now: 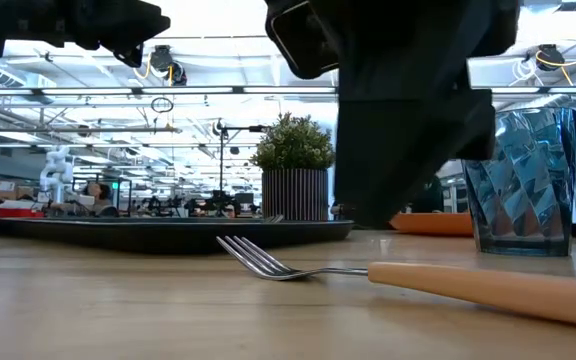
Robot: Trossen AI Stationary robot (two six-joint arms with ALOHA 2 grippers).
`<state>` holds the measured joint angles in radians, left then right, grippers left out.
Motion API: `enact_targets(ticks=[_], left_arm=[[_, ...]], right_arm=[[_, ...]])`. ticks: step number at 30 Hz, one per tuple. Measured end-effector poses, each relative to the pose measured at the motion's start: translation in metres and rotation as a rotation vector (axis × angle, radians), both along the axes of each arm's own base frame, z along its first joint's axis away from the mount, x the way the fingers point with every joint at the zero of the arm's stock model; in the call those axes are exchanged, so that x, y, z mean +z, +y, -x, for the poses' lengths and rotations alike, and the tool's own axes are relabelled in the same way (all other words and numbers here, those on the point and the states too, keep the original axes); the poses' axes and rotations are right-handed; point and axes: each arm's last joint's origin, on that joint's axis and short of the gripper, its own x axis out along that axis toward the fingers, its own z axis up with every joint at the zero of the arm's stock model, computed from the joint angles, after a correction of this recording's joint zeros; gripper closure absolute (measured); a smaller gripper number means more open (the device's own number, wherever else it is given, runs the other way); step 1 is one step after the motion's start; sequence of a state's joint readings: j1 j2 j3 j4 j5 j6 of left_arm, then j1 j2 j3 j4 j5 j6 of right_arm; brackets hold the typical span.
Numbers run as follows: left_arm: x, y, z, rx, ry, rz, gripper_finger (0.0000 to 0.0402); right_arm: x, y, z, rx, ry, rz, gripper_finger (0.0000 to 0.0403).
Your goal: Pick and place plate/cup/fork/spoon on tray
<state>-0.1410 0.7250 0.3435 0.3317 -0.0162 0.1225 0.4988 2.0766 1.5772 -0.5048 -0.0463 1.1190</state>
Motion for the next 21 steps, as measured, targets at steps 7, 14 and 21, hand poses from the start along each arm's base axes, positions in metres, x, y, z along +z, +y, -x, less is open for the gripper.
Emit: enact_targets(ticks=[7, 14, 21], left_arm=[[-0.001, 0.000, 0.000, 0.000, 0.007, 0.001, 0.0305], [-0.001, 0.000, 0.000, 0.000, 0.015, -0.002, 0.0305], [-0.001, 0.000, 0.000, 0.000, 0.015, -0.005, 0.0305]], right_arm=[[-0.005, -0.003, 0.002, 0.004, 0.006, 0.070, 0.0277], [-0.020, -0.006, 0.009, 0.010, 0.030, 0.085, 0.0270], [-0.035, -0.008, 0.015, 0.014, 0.034, 0.090, 0.0275]])
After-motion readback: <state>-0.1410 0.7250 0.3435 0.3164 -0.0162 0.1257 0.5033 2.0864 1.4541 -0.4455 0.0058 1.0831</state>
